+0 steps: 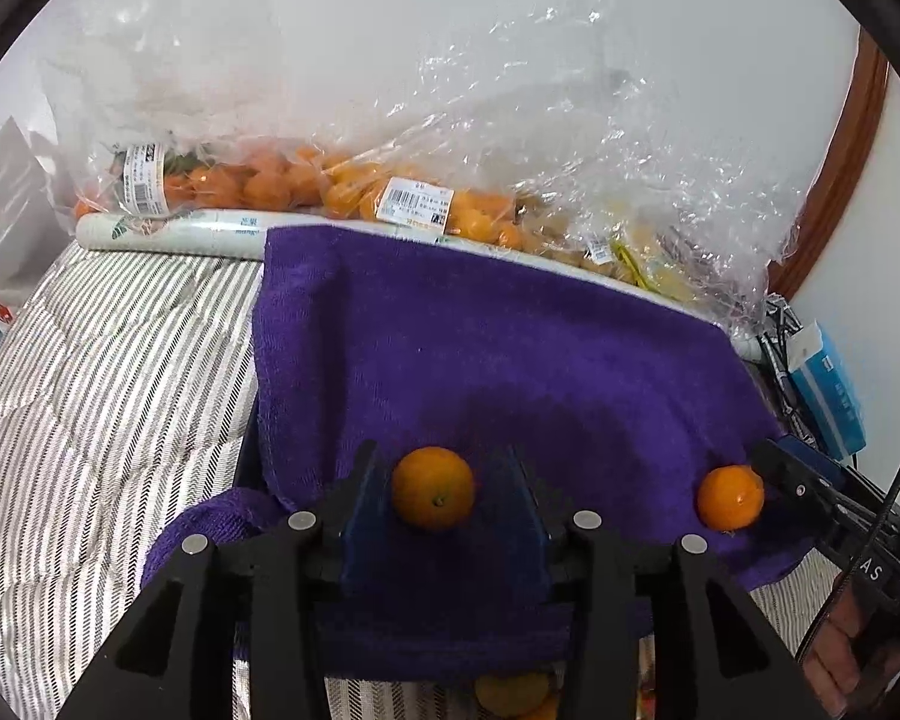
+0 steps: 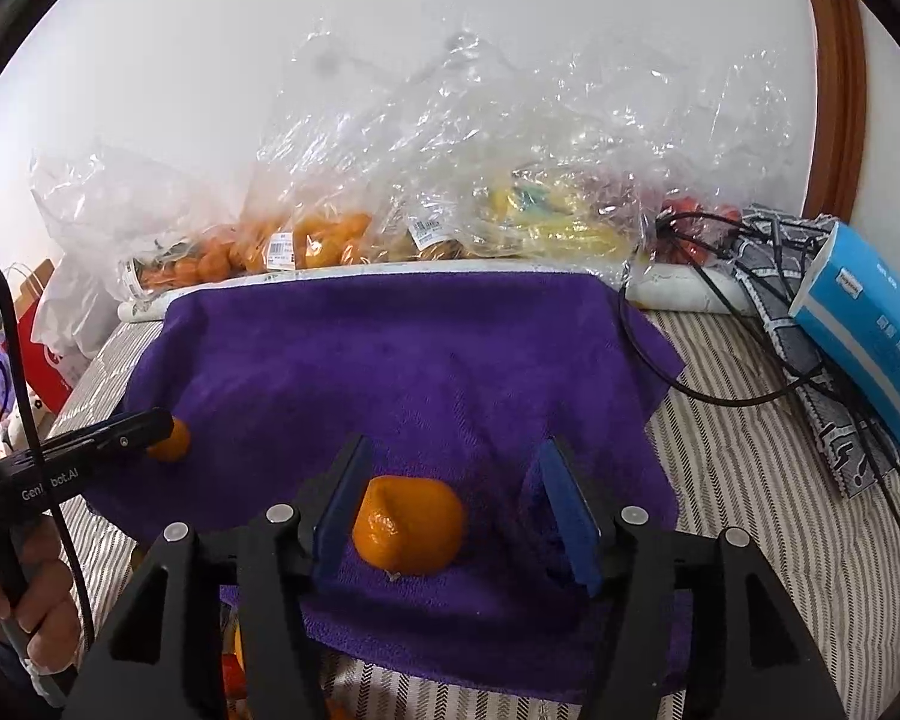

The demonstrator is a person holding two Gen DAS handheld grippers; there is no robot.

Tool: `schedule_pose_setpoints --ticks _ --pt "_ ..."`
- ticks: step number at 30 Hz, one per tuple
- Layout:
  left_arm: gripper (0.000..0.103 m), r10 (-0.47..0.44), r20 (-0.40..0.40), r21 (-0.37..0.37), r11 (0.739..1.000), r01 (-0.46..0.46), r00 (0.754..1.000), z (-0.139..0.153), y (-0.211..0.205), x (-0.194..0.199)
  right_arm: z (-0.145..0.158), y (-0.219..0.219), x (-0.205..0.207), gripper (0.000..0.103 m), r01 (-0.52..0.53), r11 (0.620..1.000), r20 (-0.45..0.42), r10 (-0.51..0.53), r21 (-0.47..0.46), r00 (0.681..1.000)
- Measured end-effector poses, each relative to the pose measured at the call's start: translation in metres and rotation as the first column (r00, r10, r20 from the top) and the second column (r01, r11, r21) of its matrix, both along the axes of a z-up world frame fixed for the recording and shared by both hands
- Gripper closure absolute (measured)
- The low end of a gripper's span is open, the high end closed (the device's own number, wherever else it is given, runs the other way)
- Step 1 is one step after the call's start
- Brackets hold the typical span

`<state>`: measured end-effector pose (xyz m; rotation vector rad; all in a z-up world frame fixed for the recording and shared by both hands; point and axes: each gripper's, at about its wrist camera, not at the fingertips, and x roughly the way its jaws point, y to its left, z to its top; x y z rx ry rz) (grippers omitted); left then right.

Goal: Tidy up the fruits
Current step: 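Open the right tool then the left tool, dropping oranges onto the towel, then pull both open tools back toward the remaining fruit row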

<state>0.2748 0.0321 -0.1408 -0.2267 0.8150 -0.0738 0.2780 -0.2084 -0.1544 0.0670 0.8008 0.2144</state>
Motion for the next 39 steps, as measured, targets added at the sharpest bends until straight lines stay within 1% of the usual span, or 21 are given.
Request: schedule_pose_setpoints --ticks 3,6,7,9,13,15,17,20,21,24,25,28,29,31,33,35,36,39 --pt "0.063 0.002 0.048 0.011 1.0 -0.003 0.999 0.009 -0.003 -0.007 0.009 0.002 -0.006 0.044 -0.005 1.0 0.04 0.005 -0.005 0.999" --pt "0.063 -0.009 0.054 0.052 0.999 0.006 0.998 0.014 -0.008 -0.009 0.02 0.003 -0.013 0.044 -0.008 1.0 0.058 0.008 -0.009 0.998" --pt "0.063 -0.016 0.053 0.078 0.997 0.012 0.998 0.016 -0.011 -0.01 0.024 0.001 -0.017 0.044 0.001 1.0 0.061 -0.001 0.004 0.998" --pt "0.063 -0.027 0.062 0.095 0.995 0.021 0.998 0.019 -0.014 -0.012 0.028 -0.003 -0.024 0.044 0.016 0.999 0.068 -0.018 0.027 0.997" --pt "0.063 -0.056 0.077 0.1 0.994 0.048 0.995 0.029 -0.02 -0.017 0.038 -0.012 -0.041 0.044 0.067 0.997 0.066 -0.069 0.031 0.995" --pt "0.063 -0.047 0.081 0.123 0.992 0.037 0.996 0.036 -0.023 -0.021 0.045 -0.02 -0.053 0.044 0.098 0.994 0.072 -0.101 0.044 0.992" --pt "0.063 -0.034 0.064 0.156 0.988 0.023 0.997 0.042 -0.026 -0.028 0.051 -0.027 -0.063 0.044 0.122 0.991 0.072 -0.126 0.058 0.989" --pt "0.063 -0.053 0.053 0.138 0.989 0.045 0.997 0.051 -0.026 -0.046 0.059 -0.032 -0.075 0.044 0.109 0.993 0.015 -0.11 0.046 0.994" --pt "0.063 -0.054 0.051 0.141 0.989 0.047 0.997 0.053 -0.026 -0.053 0.062 -0.033 -0.08 0.044 0.111 0.993 0.014 -0.112 0.046 0.994" --pt "0.06 -0.062 0.047 0.145 0.988 0.054 0.997 0.063 -0.025 -0.075 0.076 -0.032 -0.099 0.044 0.11 0.993 0.047 -0.111 0.034 0.993" --pt "0.06 -0.069 0.037 0.132 0.989 0.063 0.997 0.065 -0.023 -0.081 0.081 -0.032 -0.104 0.044 0.11 0.994 0.056 -0.111 0.03 0.992" --pt "0.059 -0.091 -0.005 0.059 0.994 0.091 0.996 0.071 -0.015 -0.097 0.096 -0.026 -0.118 0.044 0.09 0.996 0.075 -0.091 0.014 0.993" --pt "0.059 -0.101 -0.005 0.061 0.993 0.101 0.995 0.074 -0.013 -0.103 0.101 -0.022 -0.124 0.044 0.075 0.997 0.085 -0.075 -0.003 0.994" --pt "0.058 -0.105 0.017 0.079 0.991 0.103 0.994 0.077 -0.01 -0.111 0.109 -0.013 -0.134 0.04 0.057 0.997 0.105 -0.051 -0.052 0.993" --pt "0.058 -0.101 0.03 0.089 0.991 0.098 0.994 0.078 -0.009 -0.117 0.111 -0.008 -0.141 0.037 0.055 0.996 0.131 -0.045 -0.071 0.99" --pt "0.058 -0.104 0.032 0.078 0.992 0.101 0.994 0.075 -0.006 -0.123 0.108 -0.003 -0.15 0.037 0.048 0.996 0.142 -0.037 -0.073 0.989" --pt "0.057 -0.105 0.033 0.077 0.992 0.102 0.994 0.073 -0.006 -0.126 0.104 -0.001 -0.153 0.037 0.042 0.997 0.139 -0.032 -0.07 0.99" --pt "0.055 -0.098 0.051 0.12 0.988 0.092 0.994 0.064 -0.007 -0.138 0.089 0.003 -0.155 0.037 0.019 0.998 0.116 -0.012 -0.063 0.993"
